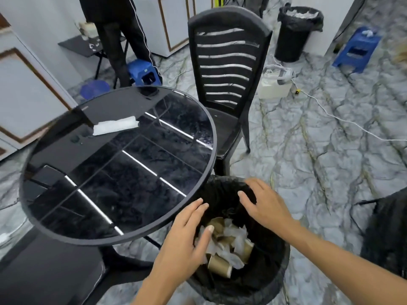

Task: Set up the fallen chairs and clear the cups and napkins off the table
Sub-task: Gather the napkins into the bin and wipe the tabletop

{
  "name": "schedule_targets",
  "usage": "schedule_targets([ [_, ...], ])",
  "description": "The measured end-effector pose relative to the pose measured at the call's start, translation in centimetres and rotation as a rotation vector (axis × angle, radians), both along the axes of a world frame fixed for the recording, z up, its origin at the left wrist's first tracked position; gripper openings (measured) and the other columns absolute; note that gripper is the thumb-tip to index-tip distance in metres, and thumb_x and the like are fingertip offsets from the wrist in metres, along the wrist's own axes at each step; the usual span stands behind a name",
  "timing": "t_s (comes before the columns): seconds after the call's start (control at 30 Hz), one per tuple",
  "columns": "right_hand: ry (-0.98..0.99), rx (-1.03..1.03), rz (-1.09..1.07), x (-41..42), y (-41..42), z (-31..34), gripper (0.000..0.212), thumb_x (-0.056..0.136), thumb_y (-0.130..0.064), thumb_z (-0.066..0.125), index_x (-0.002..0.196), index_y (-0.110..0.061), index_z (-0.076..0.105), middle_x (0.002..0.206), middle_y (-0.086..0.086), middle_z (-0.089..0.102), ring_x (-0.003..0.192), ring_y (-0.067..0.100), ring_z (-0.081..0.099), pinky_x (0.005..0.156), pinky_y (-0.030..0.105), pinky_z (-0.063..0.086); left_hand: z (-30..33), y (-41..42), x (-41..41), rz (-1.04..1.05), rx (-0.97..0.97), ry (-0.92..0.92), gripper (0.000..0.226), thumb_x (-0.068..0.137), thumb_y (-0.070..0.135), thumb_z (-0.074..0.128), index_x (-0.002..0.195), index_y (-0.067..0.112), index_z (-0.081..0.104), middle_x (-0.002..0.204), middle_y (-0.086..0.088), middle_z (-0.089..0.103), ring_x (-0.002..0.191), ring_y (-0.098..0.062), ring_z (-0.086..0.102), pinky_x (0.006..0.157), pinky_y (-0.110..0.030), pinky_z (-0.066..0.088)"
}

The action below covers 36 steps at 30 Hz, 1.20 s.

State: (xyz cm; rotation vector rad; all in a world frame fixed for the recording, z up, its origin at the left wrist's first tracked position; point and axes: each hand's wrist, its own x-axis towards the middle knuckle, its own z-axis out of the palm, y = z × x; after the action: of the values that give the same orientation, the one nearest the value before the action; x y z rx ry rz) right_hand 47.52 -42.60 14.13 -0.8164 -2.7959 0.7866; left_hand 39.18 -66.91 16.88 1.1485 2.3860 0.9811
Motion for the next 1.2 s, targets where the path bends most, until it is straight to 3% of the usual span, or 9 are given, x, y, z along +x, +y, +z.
schedule_targets([
  [0.2, 0.110, 0.032, 0.131, -6.0, -1.8, 5.4, 0.056, 0.095, -0.047, 0.054, 0.139, -0.011, 0.056, 0.140, 0.002, 0.057, 0.130, 0.019, 0.053, 0.106, 0.036, 0.046, 4.2, -4.3, -4.7, 0.130, 0.036, 0.158, 0.060, 0.097, 0.061, 0.037, 0.151, 0.036, 0.037, 0.157, 0.031, 0.023, 0.147, 0.010, 0.017, 0.114, -0.004, 0.012],
  [0.27, 0.134, 0.060, 0.182, -8.4, -3.0, 6.5, 0.062, 0.094, -0.052, 0.050, 0.139, -0.010, 0.056, 0.141, 0.003, 0.058, 0.133, 0.019, 0.052, 0.110, 0.036, 0.044, 4.1, -6.3, -7.0, 0.186, 0.001, 0.200, 0.064, 0.096, 0.063, 0.035, 0.153, 0.033, 0.036, 0.159, 0.027, 0.022, 0.149, 0.007, 0.014, 0.120, -0.017, 0.015],
  [0.37, 0.144, 0.080, 0.247, -12.2, -5.2, 7.5, 0.068, 0.093, -0.056, 0.045, 0.142, -0.010, 0.053, 0.145, 0.003, 0.055, 0.137, 0.019, 0.047, 0.114, 0.039, 0.040, 2.9, -9.2, -10.3, 0.291, -0.068, 0.219, 0.066, 0.096, 0.063, 0.035, 0.152, 0.029, 0.038, 0.162, 0.017, 0.025, 0.152, -0.010, 0.018, 0.123, -0.047, 0.024],
  [0.43, 0.139, 0.079, 0.292, -14.7, -6.7, 7.6, 0.070, 0.093, -0.058, 0.044, 0.144, -0.011, 0.052, 0.148, 0.003, 0.052, 0.139, 0.019, 0.045, 0.115, 0.039, 0.039, 1.9, -10.5, -12.3, 0.332, -0.146, 0.237, 0.069, 0.095, 0.065, 0.031, 0.153, 0.028, 0.039, 0.163, 0.014, 0.023, 0.154, -0.016, 0.017, 0.121, -0.057, 0.024],
  [0.57, 0.130, 0.112, 0.385, -19.7, -9.4, 7.1, 0.070, 0.097, -0.058, 0.045, 0.149, -0.012, 0.045, 0.155, 0.004, 0.045, 0.145, 0.018, 0.037, 0.120, 0.036, 0.032, -0.1, -12.0, -14.6, 0.388, -0.299, 0.218, 0.080, 0.088, 0.075, 0.015, 0.157, 0.035, 0.024, 0.165, 0.019, 0.006, 0.155, -0.013, -0.001, 0.125, -0.052, 0.000],
  [0.7, 0.111, 0.129, 0.405, -25.1, -11.1, 6.9, 0.066, 0.100, -0.051, 0.048, 0.152, -0.012, 0.039, 0.160, 0.004, 0.037, 0.149, 0.018, 0.029, 0.122, 0.031, 0.023, -1.2, -12.2, -14.7, 0.434, -0.312, 0.274, 0.074, 0.093, 0.074, 0.020, 0.157, 0.037, 0.025, 0.166, 0.018, 0.009, 0.155, -0.011, -0.001, 0.125, -0.045, -0.007],
  [1.03, 0.081, 0.193, 0.422, -37.8, -12.3, 5.6, 0.062, 0.100, -0.046, 0.051, 0.146, -0.004, 0.045, 0.155, 0.011, 0.043, 0.142, 0.025, 0.040, 0.116, 0.033, 0.029, -2.7, -11.8, -15.0, 0.456, -0.332, 0.296, 0.068, 0.092, 0.067, 0.039, 0.152, 0.034, 0.038, 0.163, 0.013, 0.030, 0.152, -0.017, 0.025, 0.121, -0.051, 0.014],
  [1.2, 0.037, 0.171, 0.418, -41.7, -12.8, 4.1, 0.068, 0.101, -0.049, 0.047, 0.151, -0.005, 0.038, 0.161, 0.010, 0.033, 0.149, 0.024, 0.029, 0.121, 0.039, 0.027, -3.0, -11.7, -15.2, 0.453, -0.344, 0.320, 0.070, 0.090, 0.067, 0.043, 0.152, 0.033, 0.039, 0.163, 0.012, 0.030, 0.152, -0.018, 0.027, 0.119, -0.053, 0.017],
])
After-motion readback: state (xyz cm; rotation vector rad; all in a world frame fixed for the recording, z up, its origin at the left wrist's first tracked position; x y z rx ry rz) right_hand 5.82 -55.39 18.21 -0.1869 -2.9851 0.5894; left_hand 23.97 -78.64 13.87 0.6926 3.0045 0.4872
